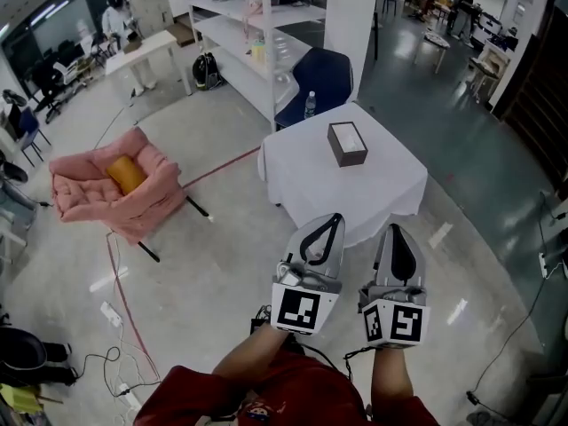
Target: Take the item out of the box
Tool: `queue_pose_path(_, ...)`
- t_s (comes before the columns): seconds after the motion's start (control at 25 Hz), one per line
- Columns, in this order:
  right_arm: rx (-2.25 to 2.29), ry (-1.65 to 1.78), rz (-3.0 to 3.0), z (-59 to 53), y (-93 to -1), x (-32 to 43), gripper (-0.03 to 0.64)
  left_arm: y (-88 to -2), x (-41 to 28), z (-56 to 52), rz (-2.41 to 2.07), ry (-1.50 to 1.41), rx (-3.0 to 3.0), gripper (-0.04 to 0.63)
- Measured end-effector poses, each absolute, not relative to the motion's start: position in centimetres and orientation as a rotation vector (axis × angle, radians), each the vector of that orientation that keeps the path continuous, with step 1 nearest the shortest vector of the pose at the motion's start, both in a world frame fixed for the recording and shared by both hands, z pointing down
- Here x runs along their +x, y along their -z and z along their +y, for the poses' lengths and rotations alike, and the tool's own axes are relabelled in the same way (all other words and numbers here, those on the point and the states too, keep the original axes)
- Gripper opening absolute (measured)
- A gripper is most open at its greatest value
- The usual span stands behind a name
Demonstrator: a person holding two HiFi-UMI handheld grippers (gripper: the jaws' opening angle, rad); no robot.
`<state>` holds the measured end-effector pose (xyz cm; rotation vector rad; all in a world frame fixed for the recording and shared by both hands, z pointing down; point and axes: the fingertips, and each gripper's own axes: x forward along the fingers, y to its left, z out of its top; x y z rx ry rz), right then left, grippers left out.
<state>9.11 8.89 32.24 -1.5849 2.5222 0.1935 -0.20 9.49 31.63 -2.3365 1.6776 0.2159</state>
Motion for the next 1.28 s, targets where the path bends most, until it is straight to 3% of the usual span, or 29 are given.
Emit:
queue_pose_path(0.72, -1.590, -0.180, 2.523, -1.9, -31.8, 0.4, 0.000, -31.3, -8.7, -1.3, 1.671, -0.211, -2.349, 0.002)
queue_pose_path(1.28, -1.632, -0.145, 2.501, -7.1, -34.0, 0.4, 0.002, -33.0, -9.1, -6.1, 1.661, -0.221, -2.368, 0.002)
